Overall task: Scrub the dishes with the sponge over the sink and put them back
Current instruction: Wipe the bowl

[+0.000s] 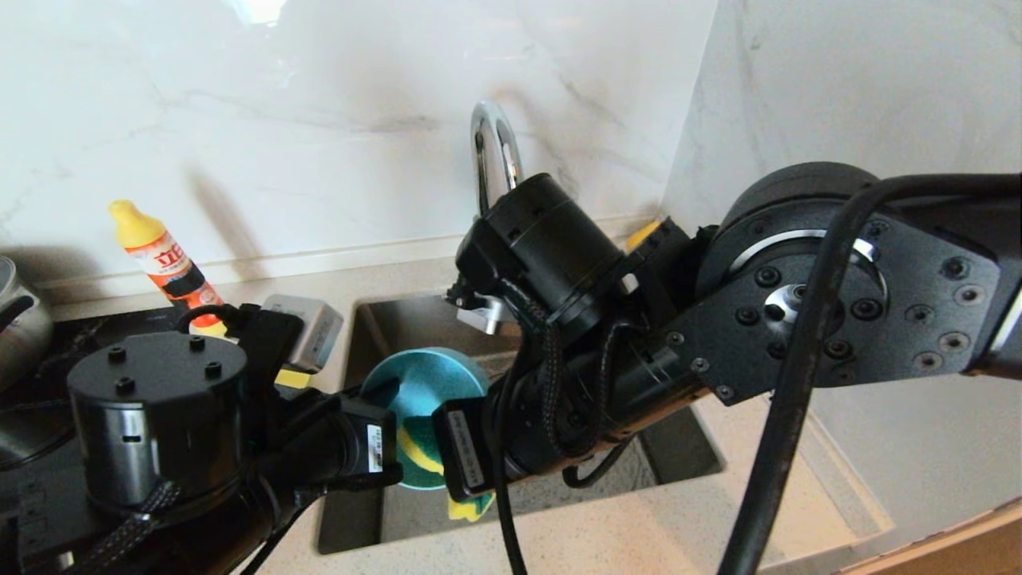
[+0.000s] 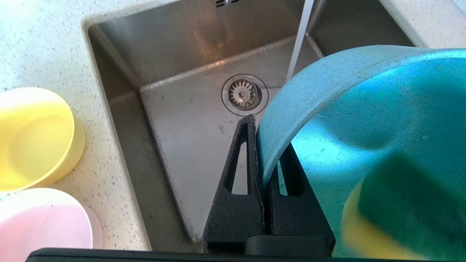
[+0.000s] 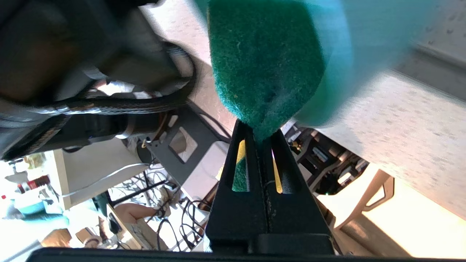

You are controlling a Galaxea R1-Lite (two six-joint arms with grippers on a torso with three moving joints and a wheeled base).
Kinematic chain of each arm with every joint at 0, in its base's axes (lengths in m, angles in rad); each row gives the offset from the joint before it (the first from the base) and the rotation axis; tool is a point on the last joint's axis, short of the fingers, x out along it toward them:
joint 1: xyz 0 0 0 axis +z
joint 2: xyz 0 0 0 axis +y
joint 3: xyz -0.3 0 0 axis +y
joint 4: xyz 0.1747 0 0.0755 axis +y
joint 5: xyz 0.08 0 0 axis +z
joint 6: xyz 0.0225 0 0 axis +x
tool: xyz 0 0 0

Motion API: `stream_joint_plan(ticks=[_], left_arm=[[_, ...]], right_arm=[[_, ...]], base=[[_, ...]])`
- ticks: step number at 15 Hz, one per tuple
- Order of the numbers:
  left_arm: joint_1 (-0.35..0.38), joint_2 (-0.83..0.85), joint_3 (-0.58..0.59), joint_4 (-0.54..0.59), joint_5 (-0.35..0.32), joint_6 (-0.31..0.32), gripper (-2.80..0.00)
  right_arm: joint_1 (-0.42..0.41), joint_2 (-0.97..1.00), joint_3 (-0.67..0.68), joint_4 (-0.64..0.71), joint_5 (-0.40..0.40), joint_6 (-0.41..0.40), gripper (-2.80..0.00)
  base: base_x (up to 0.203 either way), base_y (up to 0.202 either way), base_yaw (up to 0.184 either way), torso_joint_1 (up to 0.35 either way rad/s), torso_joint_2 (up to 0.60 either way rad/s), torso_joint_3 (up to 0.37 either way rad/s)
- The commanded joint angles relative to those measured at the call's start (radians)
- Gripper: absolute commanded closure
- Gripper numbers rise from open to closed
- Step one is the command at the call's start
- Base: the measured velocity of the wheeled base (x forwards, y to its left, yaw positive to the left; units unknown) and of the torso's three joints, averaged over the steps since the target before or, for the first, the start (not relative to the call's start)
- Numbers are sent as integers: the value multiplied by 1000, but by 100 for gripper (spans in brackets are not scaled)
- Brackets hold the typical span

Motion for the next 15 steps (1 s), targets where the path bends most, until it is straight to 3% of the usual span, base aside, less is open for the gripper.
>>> stream_joint_plan(ticks=[1,8,15], left_arm=[[2,-1,-10,-3,3,0,0],[0,2,-10,-5,-1,-7,0],[0,-9,0,-11,2,-5,0]], right_arm=[[18,16,-12,-1,1,2,0],[49,42,-17,-9,-3,-2,0],[29,0,-18,-31,-10,0,0]], base=[[0,0,0,0,0,0],[0,0,0,0,0,0],[0,0,0,0,0,0]])
